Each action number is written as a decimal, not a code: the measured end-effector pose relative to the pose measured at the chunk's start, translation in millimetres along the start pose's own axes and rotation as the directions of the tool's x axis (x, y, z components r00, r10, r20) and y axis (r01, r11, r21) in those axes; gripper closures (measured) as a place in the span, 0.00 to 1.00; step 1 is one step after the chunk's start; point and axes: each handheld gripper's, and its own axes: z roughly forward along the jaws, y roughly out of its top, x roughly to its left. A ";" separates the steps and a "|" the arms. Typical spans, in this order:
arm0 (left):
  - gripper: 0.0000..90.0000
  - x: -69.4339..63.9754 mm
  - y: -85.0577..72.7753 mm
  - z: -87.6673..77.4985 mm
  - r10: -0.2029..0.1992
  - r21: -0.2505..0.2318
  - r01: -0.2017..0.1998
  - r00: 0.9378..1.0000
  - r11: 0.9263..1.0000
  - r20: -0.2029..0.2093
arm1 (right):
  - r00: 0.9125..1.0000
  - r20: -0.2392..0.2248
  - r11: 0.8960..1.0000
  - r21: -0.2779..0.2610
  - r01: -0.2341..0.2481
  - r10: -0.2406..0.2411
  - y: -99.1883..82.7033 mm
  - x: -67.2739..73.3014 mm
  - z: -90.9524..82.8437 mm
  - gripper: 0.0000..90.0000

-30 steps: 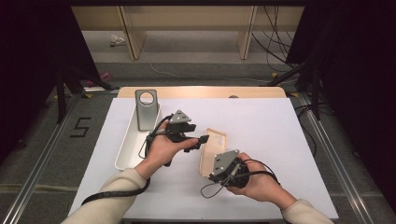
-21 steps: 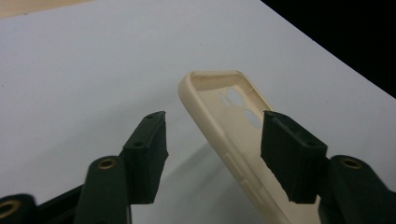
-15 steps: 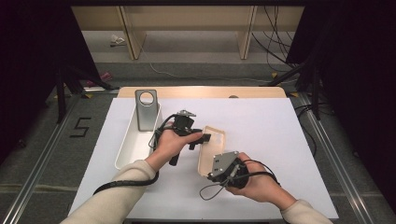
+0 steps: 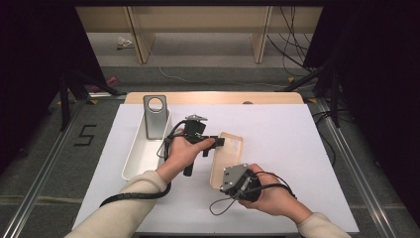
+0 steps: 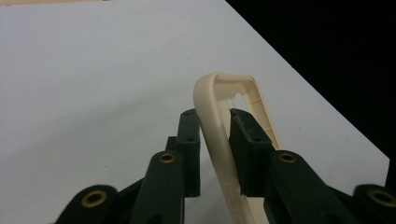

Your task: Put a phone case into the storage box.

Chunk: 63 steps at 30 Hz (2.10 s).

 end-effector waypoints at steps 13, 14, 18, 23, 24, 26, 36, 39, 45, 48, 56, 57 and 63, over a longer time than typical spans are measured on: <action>0.90 -21.6 2.4 -7.3 0.042 -0.065 -0.041 0.999 0.997 0.024 | 1.000 0.028 0.999 0.033 -0.003 0.002 -1.9 -1.0 7.6 0.97; 0.91 -23.3 2.8 -7.8 0.052 -0.071 -0.050 0.998 0.996 0.026 | 0.999 0.032 1.000 0.029 -0.006 0.005 -2.3 -1.4 8.0 0.96; 0.91 -26.7 4.1 -11.0 0.153 -0.101 -0.155 0.988 0.983 -0.023 | 0.999 0.050 1.000 0.013 -0.014 0.014 -4.9 -3.8 7.5 0.81; 0.91 -23.9 3.9 -18.0 0.225 -0.149 -0.233 0.972 0.961 -0.070 | 0.992 0.107 0.996 -0.056 -0.065 0.071 -11.0 -11.0 6.0 0.51; 0.91 -22.9 3.4 -19.8 0.231 -0.161 -0.241 0.970 0.957 -0.078 | 0.990 0.110 0.995 -0.068 -0.079 0.086 -12.8 -12.8 5.4 0.48; 0.91 -20.2 2.5 -24.6 0.246 -0.181 -0.261 0.964 0.948 -0.098 | 0.985 0.116 0.989 -0.095 -0.116 0.126 -15.9 -16.1 3.8 0.42; 0.91 -1.3 -7.3 -51.0 0.244 -0.266 -0.286 0.953 0.920 -0.180 | 0.969 0.134 0.968 -0.167 -0.186 0.209 -31.6 -24.5 -3.7 0.29; 0.91 4.8 -10.6 -58.3 0.232 -0.285 -0.281 0.953 0.916 -0.193 | 0.959 0.140 0.956 -0.200 -0.216 0.246 -36.8 -27.1 -7.4 0.27; 0.91 12.8 -15.5 -71.4 0.208 -0.321 -0.266 0.957 0.909 -0.202 | 0.930 0.148 0.918 -0.271 -0.289 0.337 -49.7 -33.5 -17.0 0.22; 0.90 15.1 -16.7 -75.6 0.200 -0.331 -0.260 0.958 0.907 -0.206 | 0.906 0.149 0.889 -0.308 -0.338 0.396 -57.7 -38.2 -22.6 0.22; 0.90 17.6 -18.9 -79.1 0.198 -0.334 -0.259 0.959 0.906 -0.204 | 0.877 0.169 0.863 -0.334 -0.379 0.451 -73.5 -42.7 -30.8 0.22; 0.90 17.6 -18.6 -79.4 0.199 -0.335 -0.260 0.958 0.905 -0.206 | 0.874 0.171 0.860 -0.338 -0.382 0.456 -75.0 -42.8 -31.6 0.22; 0.90 18.2 -17.3 -82.7 0.207 -0.341 -0.272 0.954 0.900 -0.215 | 0.852 0.191 0.842 -0.359 -0.402 0.488 -84.4 -46.1 -36.8 0.21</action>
